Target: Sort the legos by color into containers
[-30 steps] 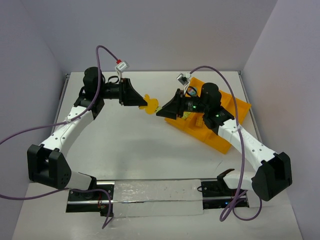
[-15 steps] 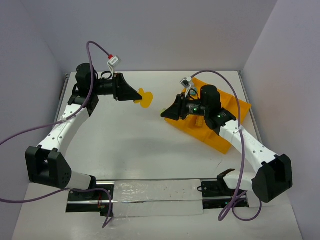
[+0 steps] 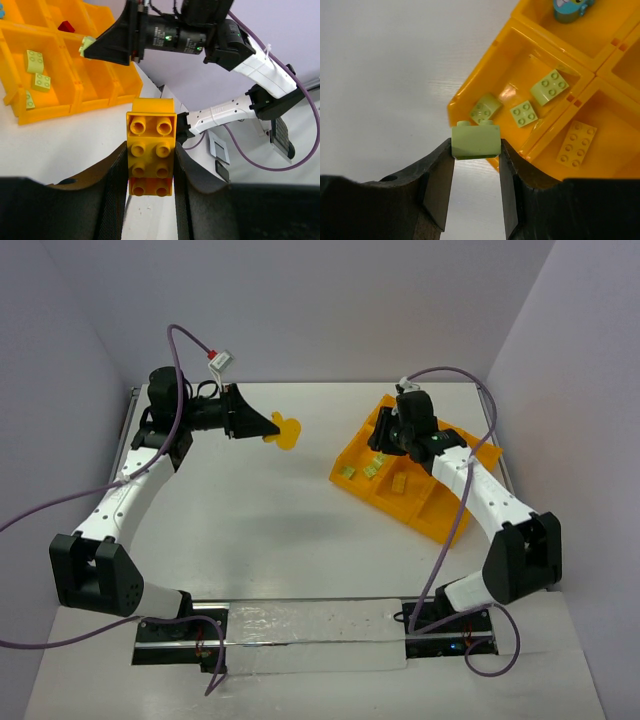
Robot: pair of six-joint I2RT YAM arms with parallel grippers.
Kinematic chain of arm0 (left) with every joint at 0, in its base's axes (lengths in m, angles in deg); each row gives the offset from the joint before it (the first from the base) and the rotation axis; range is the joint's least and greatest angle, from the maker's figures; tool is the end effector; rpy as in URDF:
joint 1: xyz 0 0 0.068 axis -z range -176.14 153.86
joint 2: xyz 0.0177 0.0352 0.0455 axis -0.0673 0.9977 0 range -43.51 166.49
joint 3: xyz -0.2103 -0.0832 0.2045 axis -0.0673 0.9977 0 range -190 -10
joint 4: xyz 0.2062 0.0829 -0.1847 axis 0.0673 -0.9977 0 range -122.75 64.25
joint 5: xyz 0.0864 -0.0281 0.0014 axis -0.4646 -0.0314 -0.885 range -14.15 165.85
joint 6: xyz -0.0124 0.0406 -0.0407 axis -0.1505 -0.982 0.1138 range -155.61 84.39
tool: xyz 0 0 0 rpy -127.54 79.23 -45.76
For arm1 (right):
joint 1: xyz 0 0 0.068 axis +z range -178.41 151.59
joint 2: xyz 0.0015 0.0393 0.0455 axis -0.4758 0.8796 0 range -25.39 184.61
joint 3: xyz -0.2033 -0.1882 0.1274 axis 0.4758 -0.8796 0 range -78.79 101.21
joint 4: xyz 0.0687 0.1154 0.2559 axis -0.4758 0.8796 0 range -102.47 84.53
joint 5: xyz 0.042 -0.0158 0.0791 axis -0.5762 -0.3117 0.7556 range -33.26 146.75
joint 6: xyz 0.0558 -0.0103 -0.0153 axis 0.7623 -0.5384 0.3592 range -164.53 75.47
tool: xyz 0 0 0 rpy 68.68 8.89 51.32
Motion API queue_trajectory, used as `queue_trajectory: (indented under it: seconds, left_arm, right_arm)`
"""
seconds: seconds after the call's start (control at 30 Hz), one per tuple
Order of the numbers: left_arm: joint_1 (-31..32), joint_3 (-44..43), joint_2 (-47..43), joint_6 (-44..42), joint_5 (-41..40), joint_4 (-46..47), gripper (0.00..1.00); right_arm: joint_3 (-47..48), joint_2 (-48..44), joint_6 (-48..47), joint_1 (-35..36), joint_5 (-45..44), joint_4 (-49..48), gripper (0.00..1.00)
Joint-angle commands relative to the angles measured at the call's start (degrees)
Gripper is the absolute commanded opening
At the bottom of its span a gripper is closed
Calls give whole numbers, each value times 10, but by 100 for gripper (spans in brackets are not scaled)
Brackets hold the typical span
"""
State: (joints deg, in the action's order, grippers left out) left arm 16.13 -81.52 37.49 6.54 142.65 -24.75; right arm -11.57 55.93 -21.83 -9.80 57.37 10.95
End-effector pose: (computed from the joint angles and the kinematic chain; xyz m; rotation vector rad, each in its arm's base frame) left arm 0.3275 -0.1113 0.4076 0.4905 1.8732 -1.6507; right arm 0.3299 0.1116 0.3275 0.0744 2.2554 0.4038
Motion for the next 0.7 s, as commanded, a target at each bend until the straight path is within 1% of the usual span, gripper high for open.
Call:
queue_trajectory:
  seconds: [0.0,0.1,0.13,0.23,0.3,0.37,0.4,0.43,0.57,0.67]
  left_arm:
    - [-2,5,-26,-10,-16,-8,0]
    - [-2,21,-33,-1,-18,-4,0]
    - [-2,22,-33,-3,-19,-6,0]
    - [-2,21,-36,-7,-21,-8,0]
    - [-2,17,-37,-15,-22,-29,0]
    - [-2,15,-37,-17,-23,-32,0]
    - [-2,14,-39,-17,-22,-33,0]
    - [-2,14,-39,-17,-23,-33,0]
    - [-2,12,-42,-23,-24,-42,0]
    - [-2,15,-46,-26,-22,-44,0]
  right_arm:
    - [42,45,-8,0,-53,9,5]
    - [66,81,-14,1,-53,8,13]
    - [76,97,-16,1,-50,9,17]
    - [88,116,-18,3,-45,10,23]
    - [94,130,-19,4,-40,7,38]
    - [99,139,-18,6,-40,5,56]
    - [101,146,-19,6,-38,5,60]
    - [107,149,-19,7,-39,5,66]
    - [119,147,-22,11,-45,14,73]
    - [119,123,-21,16,-44,18,73]
